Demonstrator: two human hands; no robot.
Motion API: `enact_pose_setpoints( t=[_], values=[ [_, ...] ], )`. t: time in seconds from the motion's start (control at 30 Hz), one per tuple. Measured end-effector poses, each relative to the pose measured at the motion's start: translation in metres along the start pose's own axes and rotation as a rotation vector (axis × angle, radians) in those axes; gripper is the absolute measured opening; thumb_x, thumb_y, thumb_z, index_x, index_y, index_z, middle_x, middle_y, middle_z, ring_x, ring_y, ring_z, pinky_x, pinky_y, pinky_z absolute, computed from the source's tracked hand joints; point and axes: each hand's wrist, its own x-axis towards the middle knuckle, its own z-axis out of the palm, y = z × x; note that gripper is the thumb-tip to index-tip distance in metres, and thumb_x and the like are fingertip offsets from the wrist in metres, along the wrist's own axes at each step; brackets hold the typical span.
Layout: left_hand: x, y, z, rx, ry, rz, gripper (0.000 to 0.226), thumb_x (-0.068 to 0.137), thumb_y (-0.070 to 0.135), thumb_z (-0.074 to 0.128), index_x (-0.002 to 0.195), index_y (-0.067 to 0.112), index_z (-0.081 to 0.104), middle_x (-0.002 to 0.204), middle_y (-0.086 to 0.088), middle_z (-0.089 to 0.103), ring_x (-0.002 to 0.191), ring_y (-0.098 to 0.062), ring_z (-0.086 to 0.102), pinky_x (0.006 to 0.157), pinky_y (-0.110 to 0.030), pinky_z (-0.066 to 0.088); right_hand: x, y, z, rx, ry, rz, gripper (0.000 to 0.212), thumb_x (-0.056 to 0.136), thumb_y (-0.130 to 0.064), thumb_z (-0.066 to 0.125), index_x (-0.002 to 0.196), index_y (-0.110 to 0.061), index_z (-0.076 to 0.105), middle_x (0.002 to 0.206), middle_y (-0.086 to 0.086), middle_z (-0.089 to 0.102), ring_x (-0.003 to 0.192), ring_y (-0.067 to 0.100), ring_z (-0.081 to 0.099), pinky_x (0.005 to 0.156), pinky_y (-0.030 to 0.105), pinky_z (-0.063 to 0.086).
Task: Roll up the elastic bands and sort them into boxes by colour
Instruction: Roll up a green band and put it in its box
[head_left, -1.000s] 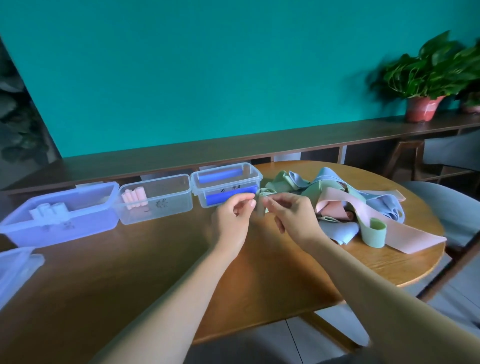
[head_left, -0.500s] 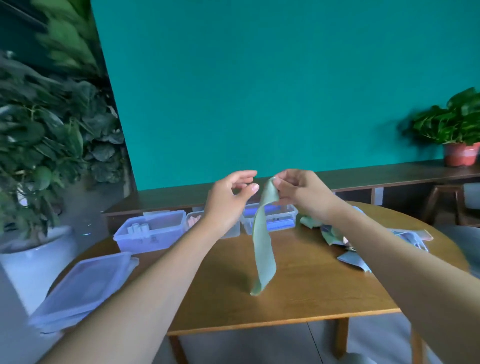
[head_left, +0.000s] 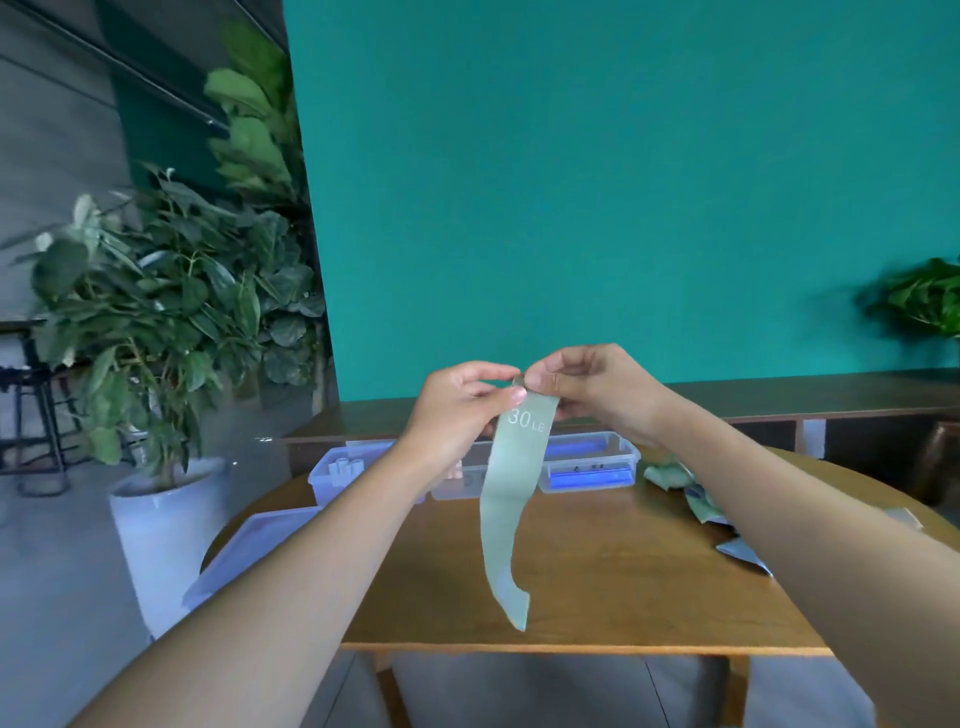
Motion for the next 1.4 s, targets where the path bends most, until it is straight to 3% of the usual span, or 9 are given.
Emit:
enact_pose_setpoints(
  t=[0.2, 0.43, 0.63, 0.73, 0.83, 1.07, 1.2, 1.3, 1.4],
  values=[
    [-0.009, -0.012, -0.007, -0.012, 0.052, 0.004, 0.024, 0.087, 0.008, 0.076, 0.110, 0.013, 0.069, 0.084, -0.012, 0.077, 0.070, -0.023, 0.069, 0.059, -0.032, 0.054, -0.003, 0.009, 0.000, 0.162, -0.017, 0.107, 0.028, 0.081, -0.014, 0.078, 0.106, -0.004, 0.068, 0.085, 0.008, 0.072, 0.076, 0.016, 0.068, 0.072, 0.024, 0.057],
    [-0.005, -0.053, -0.008, 0.009, 0.034, -0.046, 0.020, 0.088, 0.002, 0.073, 0.108, 0.007, 0.070, 0.083, -0.012, 0.076, 0.062, -0.014, 0.067, 0.052, -0.026, 0.054, 0.007, 0.058, 0.005, 0.151, 0.005, 0.187, 0.035, 0.079, -0.015, 0.082, 0.110, -0.003, 0.071, 0.087, 0.007, 0.073, 0.077, 0.015, 0.068, 0.075, 0.025, 0.056],
    [0.014, -0.124, -0.005, 0.047, 0.087, -0.156, 0.014, 0.088, 0.004, 0.073, 0.101, 0.008, 0.072, 0.091, -0.009, 0.076, 0.070, -0.013, 0.070, 0.052, -0.024, 0.054, 0.022, 0.128, 0.015, 0.126, 0.034, 0.276, 0.026, 0.083, -0.007, 0.080, 0.108, -0.006, 0.070, 0.090, 0.004, 0.075, 0.083, 0.013, 0.069, 0.071, 0.024, 0.057],
    [0.025, -0.162, -0.004, 0.086, 0.109, -0.201, 0.014, 0.087, 0.006, 0.075, 0.100, 0.011, 0.074, 0.091, 0.003, 0.075, 0.080, -0.012, 0.071, 0.055, -0.024, 0.055, 0.031, 0.165, 0.021, 0.113, 0.062, 0.306, 0.026, 0.084, -0.008, 0.080, 0.108, -0.008, 0.070, 0.090, 0.001, 0.074, 0.087, 0.011, 0.068, 0.075, 0.025, 0.055],
    [0.038, -0.196, -0.005, 0.085, 0.122, -0.246, 0.013, 0.086, 0.007, 0.076, 0.097, 0.014, 0.075, 0.091, -0.002, 0.077, 0.079, -0.012, 0.071, 0.056, -0.025, 0.055, 0.040, 0.198, 0.024, 0.118, 0.076, 0.337, 0.031, 0.083, -0.012, 0.081, 0.112, -0.006, 0.070, 0.094, 0.003, 0.075, 0.089, 0.011, 0.069, 0.076, 0.024, 0.054],
    [0.065, -0.247, -0.009, 0.032, 0.133, -0.304, 0.017, 0.086, 0.006, 0.077, 0.101, 0.013, 0.076, 0.096, -0.002, 0.077, 0.087, -0.017, 0.074, 0.059, -0.027, 0.056, 0.067, 0.251, 0.026, 0.217, 0.105, 0.367, 0.033, 0.083, -0.007, 0.081, 0.112, 0.000, 0.069, 0.078, -0.003, 0.071, 0.069, 0.007, 0.066, 0.066, 0.024, 0.049],
    [0.078, -0.269, -0.010, 0.023, 0.149, -0.313, 0.017, 0.085, 0.007, 0.077, 0.101, 0.013, 0.076, 0.095, -0.002, 0.077, 0.088, -0.018, 0.074, 0.062, -0.028, 0.057, 0.083, 0.273, 0.028, 0.179, 0.132, 0.372, 0.033, 0.083, -0.008, 0.081, 0.112, 0.000, 0.068, 0.082, 0.000, 0.071, 0.068, 0.007, 0.066, 0.066, 0.023, 0.051],
    [0.088, -0.285, -0.011, 0.039, 0.171, -0.311, 0.017, 0.085, 0.010, 0.078, 0.101, 0.015, 0.077, 0.095, 0.000, 0.077, 0.087, -0.017, 0.073, 0.064, -0.028, 0.058, 0.091, 0.289, 0.032, 0.121, 0.166, 0.378, 0.034, 0.083, -0.014, 0.082, 0.112, -0.001, 0.068, 0.089, 0.008, 0.073, 0.074, 0.012, 0.067, 0.066, 0.024, 0.053],
    [0.094, -0.299, -0.011, 0.052, 0.211, -0.310, 0.016, 0.085, 0.012, 0.079, 0.099, 0.018, 0.077, 0.095, 0.002, 0.077, 0.088, -0.016, 0.073, 0.066, -0.027, 0.059, 0.095, 0.302, 0.036, 0.013, 0.227, 0.362, 0.034, 0.085, -0.026, 0.082, 0.111, -0.008, 0.069, 0.088, 0.004, 0.076, 0.068, 0.014, 0.065, 0.073, 0.026, 0.056]
  ],
)
